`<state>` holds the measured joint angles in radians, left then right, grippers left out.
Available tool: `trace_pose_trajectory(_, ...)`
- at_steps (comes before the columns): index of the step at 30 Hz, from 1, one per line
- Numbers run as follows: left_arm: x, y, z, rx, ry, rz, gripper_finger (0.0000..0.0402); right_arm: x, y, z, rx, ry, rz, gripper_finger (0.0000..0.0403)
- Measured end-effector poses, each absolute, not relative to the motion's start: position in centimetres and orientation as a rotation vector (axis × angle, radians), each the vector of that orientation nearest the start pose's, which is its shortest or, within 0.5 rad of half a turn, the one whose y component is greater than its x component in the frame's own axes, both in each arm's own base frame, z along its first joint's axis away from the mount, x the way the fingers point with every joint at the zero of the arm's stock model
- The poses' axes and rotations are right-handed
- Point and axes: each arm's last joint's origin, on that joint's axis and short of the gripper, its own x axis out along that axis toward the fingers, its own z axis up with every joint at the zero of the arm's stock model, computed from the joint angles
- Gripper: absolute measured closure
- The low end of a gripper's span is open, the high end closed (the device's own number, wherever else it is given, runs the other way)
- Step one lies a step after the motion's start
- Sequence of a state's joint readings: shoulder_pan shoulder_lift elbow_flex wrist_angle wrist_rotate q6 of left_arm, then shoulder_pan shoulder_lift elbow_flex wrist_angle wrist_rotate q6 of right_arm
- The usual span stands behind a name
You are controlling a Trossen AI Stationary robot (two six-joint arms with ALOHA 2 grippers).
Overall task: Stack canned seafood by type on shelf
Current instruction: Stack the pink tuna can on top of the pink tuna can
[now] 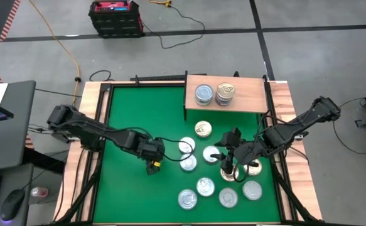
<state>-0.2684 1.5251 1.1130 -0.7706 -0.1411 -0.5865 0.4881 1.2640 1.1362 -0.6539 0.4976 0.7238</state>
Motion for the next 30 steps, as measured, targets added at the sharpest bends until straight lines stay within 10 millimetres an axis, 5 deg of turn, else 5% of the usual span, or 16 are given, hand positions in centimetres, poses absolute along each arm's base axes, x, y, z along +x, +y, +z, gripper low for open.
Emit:
trace_pose_trajectory(9,28.5,-4.6,31.0,-0.192,0.852,0.190,0.0219,21.5,9.5,33.0,0.460,0.627,-0.309,0.0142)
trace_pose_trajectory(15,32.7,0.0,36.0,-0.011,0.749,0.191,0.0219,19.5,6.5,34.6,0.538,0.562,-0.410,0.0142)
trace_pose_trajectory(22,37.3,5.8,40.8,0.359,0.593,0.239,0.0219,19.4,4.5,34.3,0.630,0.554,-0.561,0.0142)
trace_pose_trajectory(30,41.3,10.5,40.6,0.542,0.482,0.178,0.0219,18.1,4.2,34.7,0.821,0.476,-0.665,0.0142)
